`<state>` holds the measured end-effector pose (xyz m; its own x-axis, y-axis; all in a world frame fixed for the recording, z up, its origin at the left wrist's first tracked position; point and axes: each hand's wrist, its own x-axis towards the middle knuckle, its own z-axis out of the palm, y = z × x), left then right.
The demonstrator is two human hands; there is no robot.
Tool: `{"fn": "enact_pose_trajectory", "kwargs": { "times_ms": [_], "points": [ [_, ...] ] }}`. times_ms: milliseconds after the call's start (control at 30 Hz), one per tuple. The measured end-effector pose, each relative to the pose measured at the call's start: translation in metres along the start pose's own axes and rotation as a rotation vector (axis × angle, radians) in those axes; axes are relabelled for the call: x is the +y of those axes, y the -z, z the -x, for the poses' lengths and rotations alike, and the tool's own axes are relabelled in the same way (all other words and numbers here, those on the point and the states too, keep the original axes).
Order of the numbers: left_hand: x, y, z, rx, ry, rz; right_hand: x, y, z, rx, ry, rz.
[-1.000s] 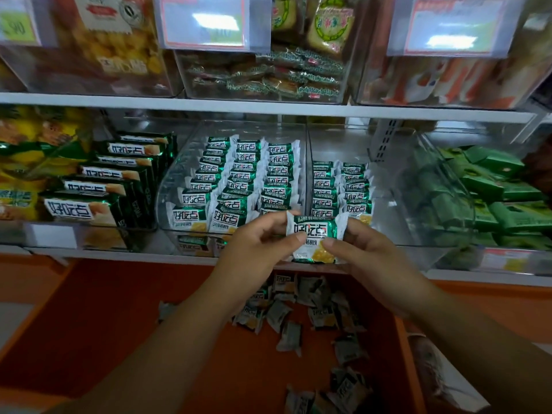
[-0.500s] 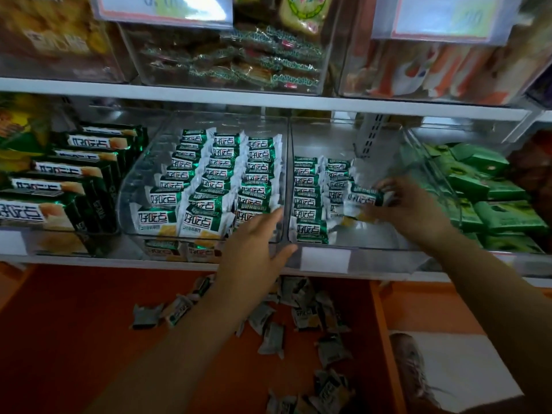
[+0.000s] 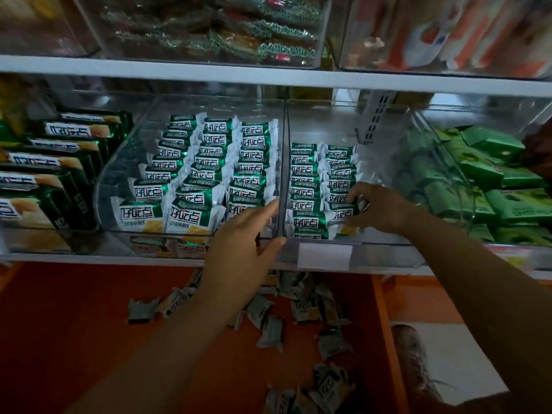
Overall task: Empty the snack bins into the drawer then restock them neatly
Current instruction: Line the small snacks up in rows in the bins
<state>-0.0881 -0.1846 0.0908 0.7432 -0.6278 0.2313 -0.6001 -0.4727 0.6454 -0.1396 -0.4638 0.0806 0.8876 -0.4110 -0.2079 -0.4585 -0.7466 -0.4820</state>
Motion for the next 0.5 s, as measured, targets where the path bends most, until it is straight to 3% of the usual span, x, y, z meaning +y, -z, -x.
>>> {"fn": "enact_pose_trajectory", "kwargs": {
  "times_ms": [133,233,300,333,400,500],
  "points": [
    [-0.005,0.004,0.006,0.014,-0.031,-0.009,-0.005,0.01,0.012,0.017,-0.027,0.109],
    [-0.008,0.012,0.022,0.139,-0.192,-0.1,-0.033,0.029,0.053,0.329,0.127,0.129],
    [-0.014,0.017,0.04,0.086,-0.2,-0.076,-0.056,0.034,0.095,0.45,0.248,0.043],
    [-0.019,0.018,0.051,-0.012,-0.155,-0.055,-0.067,0.03,0.117,0.403,0.292,-0.057],
    [-0.039,0.014,0.074,-0.266,-0.052,-0.058,-0.075,0.006,0.148,0.155,0.322,-0.229],
    [-0.078,-0.004,0.096,-0.552,0.087,-0.153,-0.047,-0.064,0.149,-0.297,0.204,-0.012]
  ]
}}
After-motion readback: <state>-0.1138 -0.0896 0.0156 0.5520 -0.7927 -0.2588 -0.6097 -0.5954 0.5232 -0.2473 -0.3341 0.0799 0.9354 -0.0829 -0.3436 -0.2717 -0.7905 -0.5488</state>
